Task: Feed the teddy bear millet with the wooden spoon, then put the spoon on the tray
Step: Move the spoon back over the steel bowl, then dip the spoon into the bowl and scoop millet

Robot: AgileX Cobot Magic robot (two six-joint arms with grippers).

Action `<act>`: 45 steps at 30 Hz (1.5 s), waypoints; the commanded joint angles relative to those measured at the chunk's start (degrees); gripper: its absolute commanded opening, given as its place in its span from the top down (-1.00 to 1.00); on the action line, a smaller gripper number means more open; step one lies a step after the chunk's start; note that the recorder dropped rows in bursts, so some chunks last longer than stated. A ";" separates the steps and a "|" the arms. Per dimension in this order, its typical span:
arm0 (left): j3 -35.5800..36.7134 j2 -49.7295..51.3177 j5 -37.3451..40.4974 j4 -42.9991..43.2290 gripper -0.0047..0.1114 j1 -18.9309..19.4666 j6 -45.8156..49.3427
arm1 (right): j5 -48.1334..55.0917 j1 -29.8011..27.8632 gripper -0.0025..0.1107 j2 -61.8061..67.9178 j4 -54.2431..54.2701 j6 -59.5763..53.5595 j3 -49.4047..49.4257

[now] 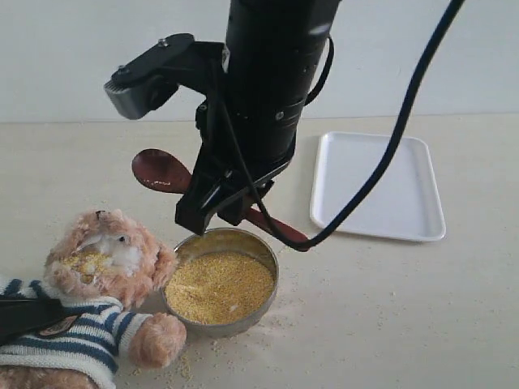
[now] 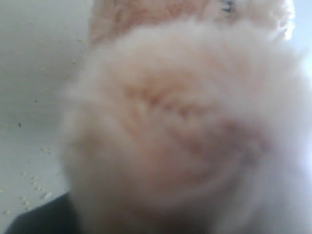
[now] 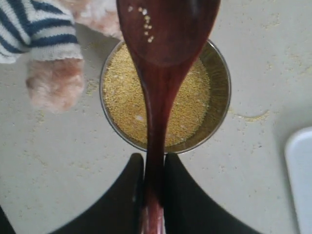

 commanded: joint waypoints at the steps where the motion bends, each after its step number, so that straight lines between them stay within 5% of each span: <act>1: 0.24 -0.10 1.46 -0.79 0.83 0.09 0.16 | -0.01 -2.80 0.96 -0.73 2.23 0.92 -0.34; 8: 0.24 -0.10 1.46 -0.97 0.83 0.09 0.16 | -0.01 -2.80 0.96 -0.73 -4.70 2.26 3.41; 16: 0.24 -0.10 1.46 -1.18 0.83 0.09 0.30 | -0.01 -2.80 0.96 -4.26 -10.74 -0.55 18.34; 22: 0.24 -0.10 1.46 -1.84 0.83 0.09 0.87 | -0.01 -2.69 0.96 -4.61 -14.38 1.10 18.50; 32: 0.24 -0.10 1.46 -5.39 0.83 0.09 1.79 | -0.01 11.02 0.96 -2.40 -45.88 5.01 18.50; 45: 0.24 -0.10 1.51 -5.57 0.83 0.09 1.79 | -0.01 16.81 0.96 9.85 -52.86 6.53 18.50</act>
